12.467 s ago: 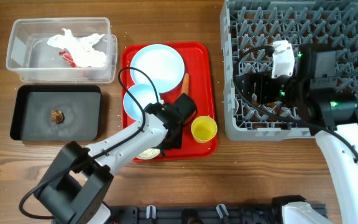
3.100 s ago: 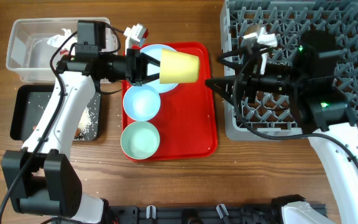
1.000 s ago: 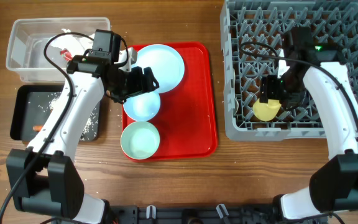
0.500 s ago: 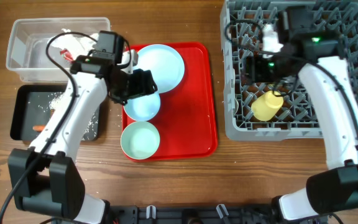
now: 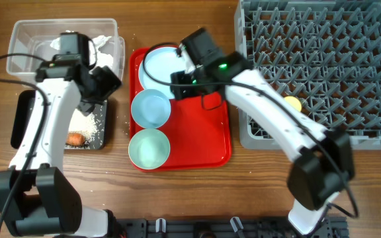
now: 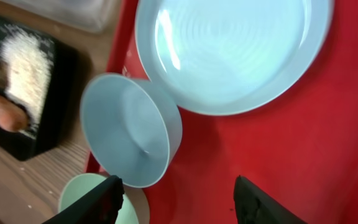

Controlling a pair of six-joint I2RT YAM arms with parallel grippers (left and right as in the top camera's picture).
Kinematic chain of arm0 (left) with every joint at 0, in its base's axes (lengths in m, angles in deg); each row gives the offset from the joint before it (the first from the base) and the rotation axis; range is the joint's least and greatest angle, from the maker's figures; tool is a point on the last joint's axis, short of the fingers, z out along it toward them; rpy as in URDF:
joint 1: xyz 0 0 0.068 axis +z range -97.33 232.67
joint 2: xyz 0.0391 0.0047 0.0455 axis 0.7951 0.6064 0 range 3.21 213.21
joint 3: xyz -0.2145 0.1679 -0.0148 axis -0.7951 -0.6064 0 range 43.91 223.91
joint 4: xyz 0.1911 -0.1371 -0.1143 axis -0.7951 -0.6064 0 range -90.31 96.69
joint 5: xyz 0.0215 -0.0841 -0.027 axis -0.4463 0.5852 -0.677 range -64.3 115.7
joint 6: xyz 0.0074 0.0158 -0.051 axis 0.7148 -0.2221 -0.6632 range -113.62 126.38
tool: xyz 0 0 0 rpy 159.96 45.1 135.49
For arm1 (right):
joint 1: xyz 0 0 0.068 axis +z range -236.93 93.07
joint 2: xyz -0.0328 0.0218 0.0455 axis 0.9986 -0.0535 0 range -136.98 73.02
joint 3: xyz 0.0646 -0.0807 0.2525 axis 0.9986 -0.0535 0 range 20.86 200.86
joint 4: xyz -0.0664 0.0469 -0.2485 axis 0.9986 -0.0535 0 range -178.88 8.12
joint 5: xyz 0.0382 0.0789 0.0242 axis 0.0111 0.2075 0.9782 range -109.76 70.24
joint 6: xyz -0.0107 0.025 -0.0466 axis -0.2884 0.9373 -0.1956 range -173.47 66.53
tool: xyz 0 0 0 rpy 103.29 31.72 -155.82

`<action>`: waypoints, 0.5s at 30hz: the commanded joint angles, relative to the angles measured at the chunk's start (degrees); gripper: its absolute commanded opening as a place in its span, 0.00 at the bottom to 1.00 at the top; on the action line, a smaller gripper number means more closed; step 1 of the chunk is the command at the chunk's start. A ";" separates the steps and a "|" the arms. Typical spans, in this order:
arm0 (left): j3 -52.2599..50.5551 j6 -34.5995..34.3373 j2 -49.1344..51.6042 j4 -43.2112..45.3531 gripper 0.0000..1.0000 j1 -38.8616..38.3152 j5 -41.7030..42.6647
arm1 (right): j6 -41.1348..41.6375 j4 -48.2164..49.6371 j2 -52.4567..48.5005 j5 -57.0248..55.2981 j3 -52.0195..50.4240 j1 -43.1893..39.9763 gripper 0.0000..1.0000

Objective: Sort waste into correct bins and load items into the dishwasher rack
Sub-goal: 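Grasp the light-blue bowl with right gripper and place it in rack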

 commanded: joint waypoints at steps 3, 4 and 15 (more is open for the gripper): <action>0.61 -1.20 -1.36 -0.48 1.00 1.22 -0.76 | 5.57 2.54 -8.61 -4.28 -0.52 4.15 0.52; 0.61 -1.20 -1.36 -0.85 1.00 1.22 -0.76 | 6.45 2.89 -10.03 -4.26 -0.52 4.39 0.49; 0.61 -1.20 -1.36 -1.05 1.00 1.22 -0.79 | 9.29 5.99 -12.13 -4.00 -0.50 4.48 0.04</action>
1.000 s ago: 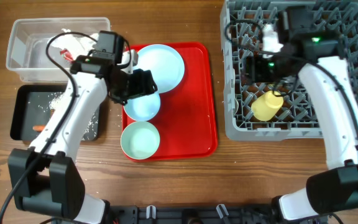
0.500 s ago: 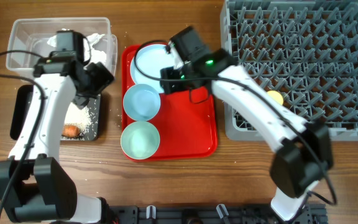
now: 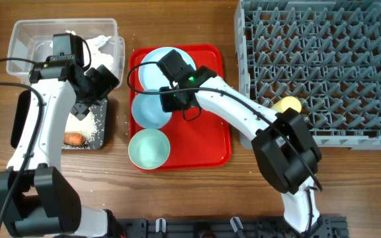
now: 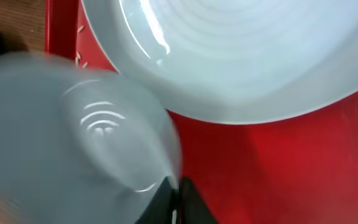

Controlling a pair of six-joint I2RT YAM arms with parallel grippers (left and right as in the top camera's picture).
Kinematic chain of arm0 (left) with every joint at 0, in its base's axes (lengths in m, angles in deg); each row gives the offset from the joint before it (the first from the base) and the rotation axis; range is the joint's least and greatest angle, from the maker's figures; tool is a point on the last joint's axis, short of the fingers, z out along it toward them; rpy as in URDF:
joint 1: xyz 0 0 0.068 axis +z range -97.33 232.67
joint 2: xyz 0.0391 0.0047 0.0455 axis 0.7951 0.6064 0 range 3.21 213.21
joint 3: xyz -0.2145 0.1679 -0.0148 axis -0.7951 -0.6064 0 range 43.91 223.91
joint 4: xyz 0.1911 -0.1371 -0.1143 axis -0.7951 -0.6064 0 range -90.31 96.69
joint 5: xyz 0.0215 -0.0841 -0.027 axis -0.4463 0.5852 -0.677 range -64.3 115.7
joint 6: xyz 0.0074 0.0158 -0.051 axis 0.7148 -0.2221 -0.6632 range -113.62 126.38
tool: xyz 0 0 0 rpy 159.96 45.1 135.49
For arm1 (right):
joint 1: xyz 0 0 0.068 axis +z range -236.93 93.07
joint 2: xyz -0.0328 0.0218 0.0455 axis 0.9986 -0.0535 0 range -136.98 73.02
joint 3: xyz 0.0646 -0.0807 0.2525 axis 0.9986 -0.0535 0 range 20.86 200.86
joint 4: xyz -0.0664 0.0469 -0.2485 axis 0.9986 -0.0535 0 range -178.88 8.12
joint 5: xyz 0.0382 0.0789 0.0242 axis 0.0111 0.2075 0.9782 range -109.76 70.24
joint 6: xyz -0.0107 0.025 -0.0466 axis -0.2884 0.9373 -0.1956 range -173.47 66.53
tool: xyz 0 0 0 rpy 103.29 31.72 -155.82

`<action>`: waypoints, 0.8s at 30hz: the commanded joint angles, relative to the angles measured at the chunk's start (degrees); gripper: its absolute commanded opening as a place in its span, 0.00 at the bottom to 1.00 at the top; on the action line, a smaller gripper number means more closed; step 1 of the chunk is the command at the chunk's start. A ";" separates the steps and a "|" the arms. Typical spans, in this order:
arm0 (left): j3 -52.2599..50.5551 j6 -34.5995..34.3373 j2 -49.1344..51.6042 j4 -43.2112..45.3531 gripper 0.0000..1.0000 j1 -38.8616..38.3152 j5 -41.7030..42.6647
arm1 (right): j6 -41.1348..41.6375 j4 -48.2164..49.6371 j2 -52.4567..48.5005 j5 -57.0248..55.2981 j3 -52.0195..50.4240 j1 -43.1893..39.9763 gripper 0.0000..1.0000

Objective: Sort waste into correct bins and load items into the dishwasher rack
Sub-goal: 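Grasp the light-blue bowl with right gripper and place it in rack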

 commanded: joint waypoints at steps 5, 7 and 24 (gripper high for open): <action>0.61 -0.35 -1.33 -0.07 1.00 0.11 -0.79 | 0.90 -0.42 5.53 -3.54 0.00 -1.38 0.04; 0.61 -0.35 -1.33 -0.09 1.00 0.11 -0.79 | 0.04 -2.21 12.50 -7.78 0.00 -3.34 0.04; 0.61 -0.35 -1.33 -0.07 1.00 0.11 -0.76 | -45.64 13.77 18.27 -70.49 0.00 -22.01 0.04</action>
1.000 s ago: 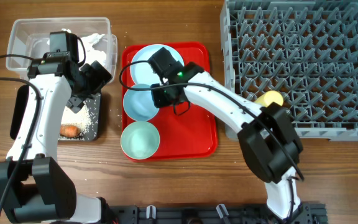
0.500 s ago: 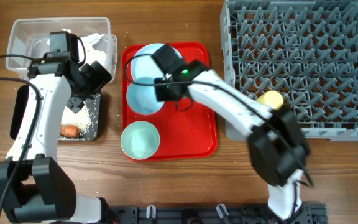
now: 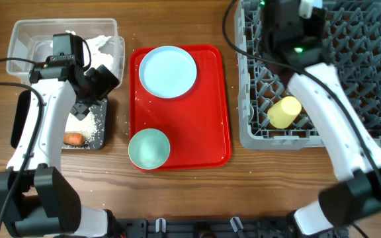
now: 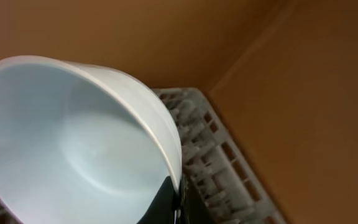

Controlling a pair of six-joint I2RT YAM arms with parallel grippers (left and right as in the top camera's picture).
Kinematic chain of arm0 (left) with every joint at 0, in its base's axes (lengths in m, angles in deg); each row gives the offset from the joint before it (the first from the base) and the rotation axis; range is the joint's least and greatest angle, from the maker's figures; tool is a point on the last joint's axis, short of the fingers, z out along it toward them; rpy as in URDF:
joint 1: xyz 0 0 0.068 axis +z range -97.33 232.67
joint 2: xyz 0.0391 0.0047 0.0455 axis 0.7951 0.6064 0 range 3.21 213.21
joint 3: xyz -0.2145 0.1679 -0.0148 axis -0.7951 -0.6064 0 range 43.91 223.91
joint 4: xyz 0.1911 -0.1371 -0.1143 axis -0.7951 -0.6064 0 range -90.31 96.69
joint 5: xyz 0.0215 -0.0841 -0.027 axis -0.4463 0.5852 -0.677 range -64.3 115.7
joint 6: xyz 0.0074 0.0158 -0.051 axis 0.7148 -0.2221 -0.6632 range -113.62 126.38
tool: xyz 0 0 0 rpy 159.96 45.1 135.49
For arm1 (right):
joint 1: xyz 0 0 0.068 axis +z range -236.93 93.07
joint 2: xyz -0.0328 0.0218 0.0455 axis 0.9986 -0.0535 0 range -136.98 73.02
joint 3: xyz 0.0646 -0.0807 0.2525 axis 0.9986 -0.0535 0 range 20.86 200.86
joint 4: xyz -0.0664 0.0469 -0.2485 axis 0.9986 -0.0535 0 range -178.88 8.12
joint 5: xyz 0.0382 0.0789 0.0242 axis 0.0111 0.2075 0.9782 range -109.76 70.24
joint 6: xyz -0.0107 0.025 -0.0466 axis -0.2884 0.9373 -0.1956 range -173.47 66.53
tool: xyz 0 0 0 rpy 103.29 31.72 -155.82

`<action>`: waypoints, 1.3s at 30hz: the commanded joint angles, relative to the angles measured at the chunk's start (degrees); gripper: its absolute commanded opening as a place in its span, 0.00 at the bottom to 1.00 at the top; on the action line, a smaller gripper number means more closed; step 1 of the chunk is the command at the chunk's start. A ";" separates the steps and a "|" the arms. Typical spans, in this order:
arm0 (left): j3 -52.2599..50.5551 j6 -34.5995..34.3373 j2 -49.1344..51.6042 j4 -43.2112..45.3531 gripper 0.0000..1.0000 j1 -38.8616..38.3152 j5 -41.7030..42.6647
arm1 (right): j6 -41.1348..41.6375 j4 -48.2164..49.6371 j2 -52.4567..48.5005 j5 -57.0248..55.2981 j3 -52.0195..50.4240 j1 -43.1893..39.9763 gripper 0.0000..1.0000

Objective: Sort waste into correct bins and load items into the dishwasher rack
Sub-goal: 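Grasp the light-blue bowl with right gripper and place it in rack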

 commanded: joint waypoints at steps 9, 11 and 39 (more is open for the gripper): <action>0.61 -0.35 -1.29 0.02 1.00 0.11 -0.79 | -30.88 13.97 -19.56 -13.77 0.00 0.50 0.04; 0.61 -0.35 -1.29 0.02 1.00 0.11 -0.76 | -30.10 12.83 -20.37 -13.70 0.00 1.46 0.04; 0.61 -0.35 -1.29 0.02 1.00 0.11 -0.79 | -24.83 -0.44 -20.06 -1.77 0.00 13.92 0.98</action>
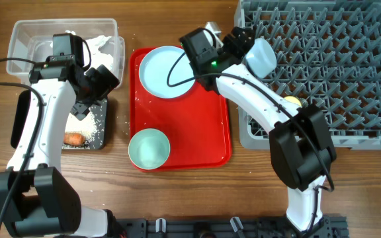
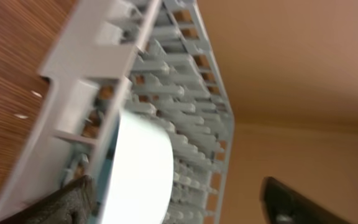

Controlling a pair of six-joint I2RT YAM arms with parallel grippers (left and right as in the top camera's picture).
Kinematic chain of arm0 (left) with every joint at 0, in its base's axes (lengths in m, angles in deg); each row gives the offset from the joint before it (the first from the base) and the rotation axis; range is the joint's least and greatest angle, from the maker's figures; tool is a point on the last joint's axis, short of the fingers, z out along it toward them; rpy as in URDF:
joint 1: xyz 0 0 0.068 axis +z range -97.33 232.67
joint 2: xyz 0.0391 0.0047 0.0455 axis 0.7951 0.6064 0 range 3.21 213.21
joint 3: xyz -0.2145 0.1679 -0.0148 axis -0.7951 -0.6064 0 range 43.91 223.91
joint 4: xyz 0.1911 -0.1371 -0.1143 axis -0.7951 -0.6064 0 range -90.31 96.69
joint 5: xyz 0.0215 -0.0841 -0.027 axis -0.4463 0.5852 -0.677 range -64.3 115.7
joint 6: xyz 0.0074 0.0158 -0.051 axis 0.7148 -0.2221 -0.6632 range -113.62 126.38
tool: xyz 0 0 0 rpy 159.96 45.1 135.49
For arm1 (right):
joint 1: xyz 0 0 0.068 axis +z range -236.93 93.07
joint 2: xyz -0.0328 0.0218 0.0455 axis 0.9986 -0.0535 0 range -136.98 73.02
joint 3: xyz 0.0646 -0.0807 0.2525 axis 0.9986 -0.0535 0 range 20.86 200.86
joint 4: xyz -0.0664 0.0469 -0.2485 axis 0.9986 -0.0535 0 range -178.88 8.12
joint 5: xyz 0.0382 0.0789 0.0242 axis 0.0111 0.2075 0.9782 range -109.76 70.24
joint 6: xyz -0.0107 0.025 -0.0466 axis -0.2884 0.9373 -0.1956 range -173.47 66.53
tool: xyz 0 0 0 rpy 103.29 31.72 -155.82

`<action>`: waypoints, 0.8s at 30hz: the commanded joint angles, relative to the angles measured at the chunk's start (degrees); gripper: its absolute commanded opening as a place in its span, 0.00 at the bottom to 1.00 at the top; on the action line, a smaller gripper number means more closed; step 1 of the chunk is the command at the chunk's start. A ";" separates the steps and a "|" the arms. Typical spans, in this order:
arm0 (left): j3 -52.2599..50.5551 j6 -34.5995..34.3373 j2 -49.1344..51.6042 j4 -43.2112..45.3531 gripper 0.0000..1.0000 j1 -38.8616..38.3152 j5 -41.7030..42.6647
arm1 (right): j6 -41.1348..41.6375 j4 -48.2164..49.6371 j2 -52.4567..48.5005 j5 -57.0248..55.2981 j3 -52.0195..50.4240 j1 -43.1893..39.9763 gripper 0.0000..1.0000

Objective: Sort waste into correct bins and load items into the dishwasher rack
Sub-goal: 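Grasp the light-blue bowl with right gripper and place it in rack, then grasp the pale-green bowl with right gripper and place it in rack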

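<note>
A pale blue bowl (image 1: 261, 57) lies on its side among the pegs at the left end of the grey dishwasher rack (image 1: 349, 79); it shows white in the right wrist view (image 2: 138, 171). My right gripper (image 1: 239, 41) hangs at the rack's left edge, open (image 2: 185, 200), its fingers wide apart and off the bowl. A pale blue plate (image 1: 169, 71) and a green bowl (image 1: 149, 148) rest on the red tray (image 1: 204, 132). A yellow cup (image 1: 291, 103) lies in the rack, partly behind my arm. My left gripper (image 1: 84, 104) hovers over the black tray (image 1: 25, 119); its jaws are not clear.
The black tray holds spilled rice (image 1: 88, 125) and an orange food scrap (image 1: 75, 139). A clear plastic bin (image 1: 38, 36) with white waste stands at the back left. A cable loops off the left arm.
The right gripper held the pale blue bowl high over the rack; now the bowl lies in the rack's left end and the gripper is open beside it. The left arm has not moved.
My right gripper was open over the red tray near the blue bowl. Then it was shut on that bowl's rim. Then the bowl was off the tray, held over the rack. Now it sits in the rack, released. The left arm stayed over the black tray.
</note>
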 commanded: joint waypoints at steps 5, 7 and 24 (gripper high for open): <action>0.61 -0.35 -1.29 -0.04 1.00 0.11 -0.79 | 8.39 0.87 6.54 14.23 1.84 -0.59 0.96; 0.61 -0.35 -1.29 -0.02 1.00 0.11 -0.76 | 17.64 -6.19 13.38 38.53 1.84 -0.55 0.89; 0.61 -0.35 -1.29 -0.02 1.00 0.11 -0.79 | 55.01 -6.99 4.92 84.26 -13.09 14.27 0.57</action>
